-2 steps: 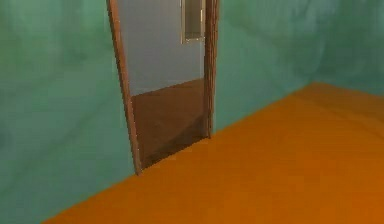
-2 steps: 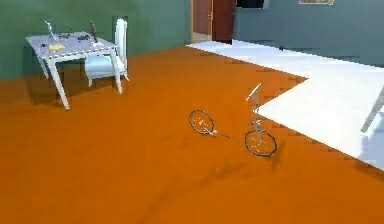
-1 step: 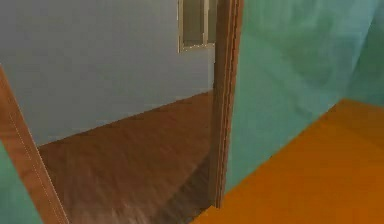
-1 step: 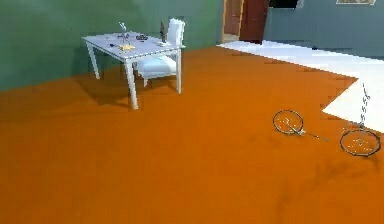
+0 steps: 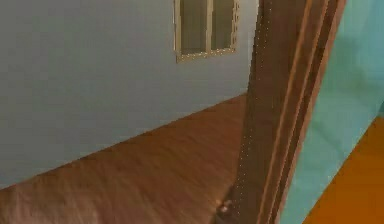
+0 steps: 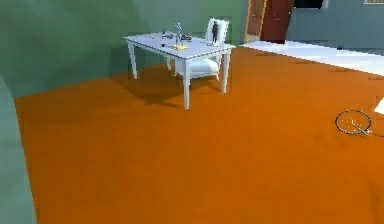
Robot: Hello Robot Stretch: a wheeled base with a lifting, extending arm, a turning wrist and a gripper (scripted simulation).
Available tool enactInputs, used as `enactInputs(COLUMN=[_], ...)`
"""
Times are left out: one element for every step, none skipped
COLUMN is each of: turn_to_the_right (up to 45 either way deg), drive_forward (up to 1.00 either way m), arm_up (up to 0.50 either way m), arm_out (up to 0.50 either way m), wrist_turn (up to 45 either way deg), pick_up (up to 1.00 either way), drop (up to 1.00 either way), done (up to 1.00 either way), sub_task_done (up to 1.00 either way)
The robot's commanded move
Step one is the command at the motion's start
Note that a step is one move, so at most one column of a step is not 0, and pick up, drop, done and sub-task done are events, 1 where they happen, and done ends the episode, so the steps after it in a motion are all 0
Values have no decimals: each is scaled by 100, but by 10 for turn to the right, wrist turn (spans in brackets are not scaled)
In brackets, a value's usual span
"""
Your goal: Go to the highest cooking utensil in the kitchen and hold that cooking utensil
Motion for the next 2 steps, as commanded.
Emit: enactInputs(turn_to_the_right=[-360,0], drive_forward=[0,45], arm_up=[0,0], arm_out=[0,0], wrist_turn=[0,0], pick_up=[0,0], drop=[0,0], done=[0,0], sub_task_done=[0,0])
